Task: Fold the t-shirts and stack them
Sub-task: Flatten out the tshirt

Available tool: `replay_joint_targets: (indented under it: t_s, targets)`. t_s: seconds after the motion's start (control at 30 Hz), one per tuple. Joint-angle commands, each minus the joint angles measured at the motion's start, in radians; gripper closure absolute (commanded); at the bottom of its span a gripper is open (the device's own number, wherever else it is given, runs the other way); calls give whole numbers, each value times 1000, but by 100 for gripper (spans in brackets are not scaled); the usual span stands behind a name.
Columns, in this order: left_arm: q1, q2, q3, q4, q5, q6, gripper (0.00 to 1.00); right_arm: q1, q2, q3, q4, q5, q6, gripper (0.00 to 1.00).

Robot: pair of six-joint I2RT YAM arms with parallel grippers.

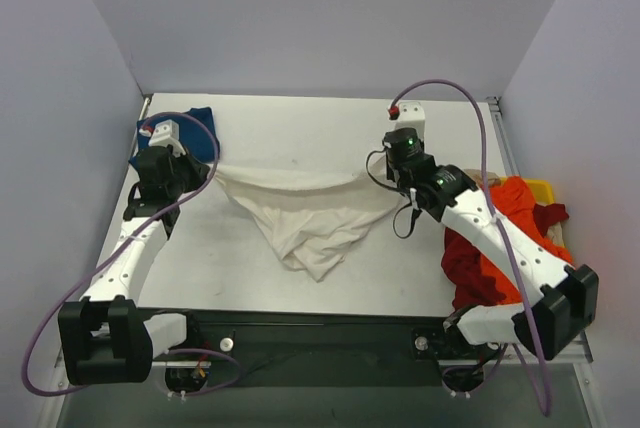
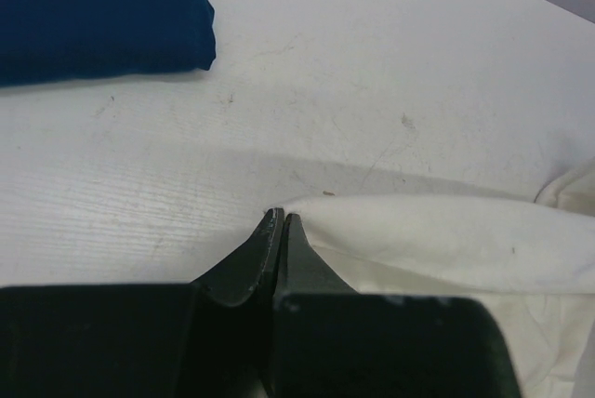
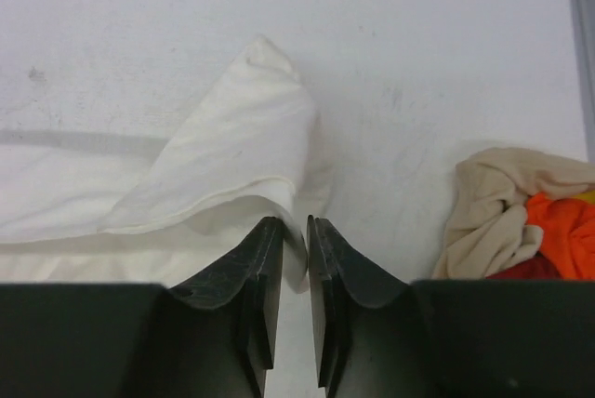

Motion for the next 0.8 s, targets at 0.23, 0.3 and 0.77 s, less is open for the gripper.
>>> replay_joint_targets:
  t_s: [0.23,0.3,0.77]
  targets:
    - [38,-10,-22,77,59,-8,100,-16,-153,-86,-174,258,94,62]
    - [36,-6,-32,97,92,-19,100,-16,-154,-86,-158,187,78,60]
    - [35,0,-54,111,120,-25,100,32,281,58,103,-534,-33,49]
